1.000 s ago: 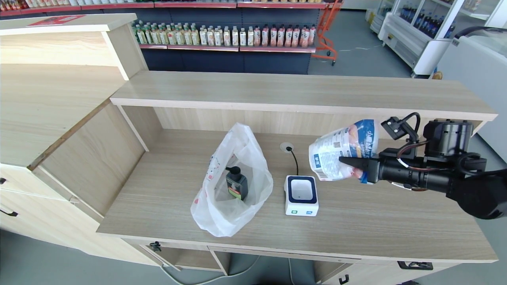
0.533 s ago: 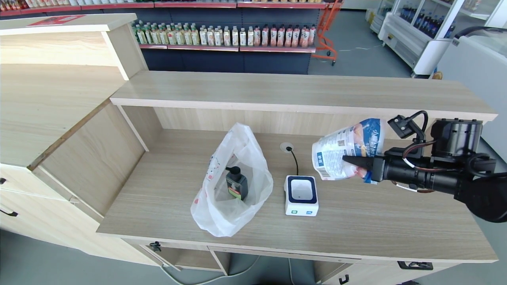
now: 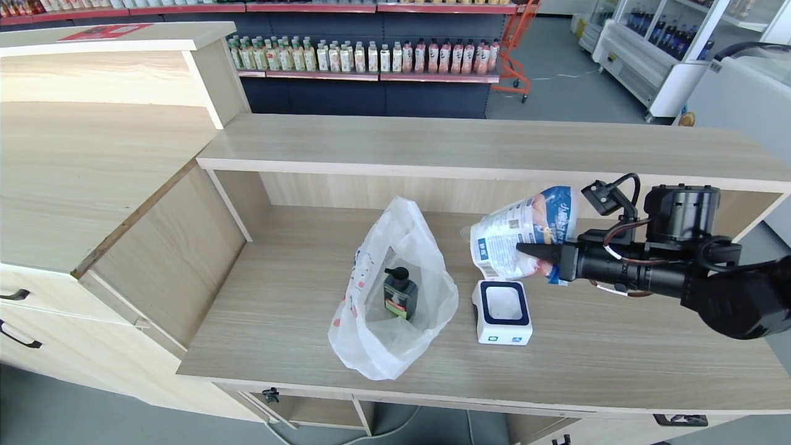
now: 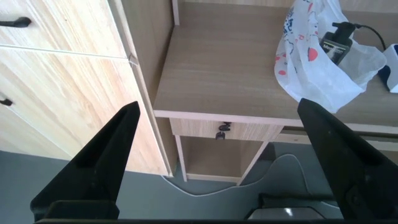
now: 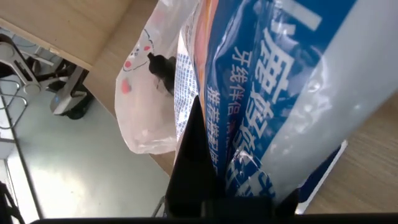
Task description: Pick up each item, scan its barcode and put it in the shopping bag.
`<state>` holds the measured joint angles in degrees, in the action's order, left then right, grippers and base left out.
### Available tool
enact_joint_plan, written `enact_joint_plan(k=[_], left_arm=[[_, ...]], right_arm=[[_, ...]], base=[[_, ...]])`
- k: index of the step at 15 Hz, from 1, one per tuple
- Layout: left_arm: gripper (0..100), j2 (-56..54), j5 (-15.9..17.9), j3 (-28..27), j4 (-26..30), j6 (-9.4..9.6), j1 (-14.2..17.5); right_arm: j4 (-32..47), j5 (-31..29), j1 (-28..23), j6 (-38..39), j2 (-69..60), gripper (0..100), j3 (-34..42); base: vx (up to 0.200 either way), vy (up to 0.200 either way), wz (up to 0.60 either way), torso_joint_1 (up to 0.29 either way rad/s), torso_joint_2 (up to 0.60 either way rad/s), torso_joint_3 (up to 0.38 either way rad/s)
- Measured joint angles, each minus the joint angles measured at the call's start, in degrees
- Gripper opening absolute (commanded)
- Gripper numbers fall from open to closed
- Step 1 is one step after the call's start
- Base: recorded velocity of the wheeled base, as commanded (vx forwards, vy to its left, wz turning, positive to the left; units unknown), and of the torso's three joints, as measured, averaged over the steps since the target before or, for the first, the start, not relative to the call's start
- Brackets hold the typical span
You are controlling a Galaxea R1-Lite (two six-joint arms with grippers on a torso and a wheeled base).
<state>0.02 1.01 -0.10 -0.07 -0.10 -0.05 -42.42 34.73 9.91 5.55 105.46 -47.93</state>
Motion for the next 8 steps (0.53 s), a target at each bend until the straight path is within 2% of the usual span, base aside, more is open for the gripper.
enact_joint_plan(k=[3,6,8], left_arm=[[100,0.0,0.0,0.0,0.02,-0.01,0.05],[100,0.0,0.02,0.0,0.0,-0.06,0.0],[100,0.0,-0.01,0.0,0.0,-0.06,0.05]], right_arm=[[-0.02,-0.11,2.16,-0.05,2.65,0,-0.77],[-0.71,-0.33,3.86,-3.67,5.75,0,-1.79],[-0.96,-3.39,4.01,-5.97,8.77,0,-4.07]], base=[[0.0,0.0,0.0,0.0,0.0,0.0],[0.0,0.0,0.0,0.0,0.0,0.0],[0.0,0.0,0.0,0.0,0.0,0.0]])
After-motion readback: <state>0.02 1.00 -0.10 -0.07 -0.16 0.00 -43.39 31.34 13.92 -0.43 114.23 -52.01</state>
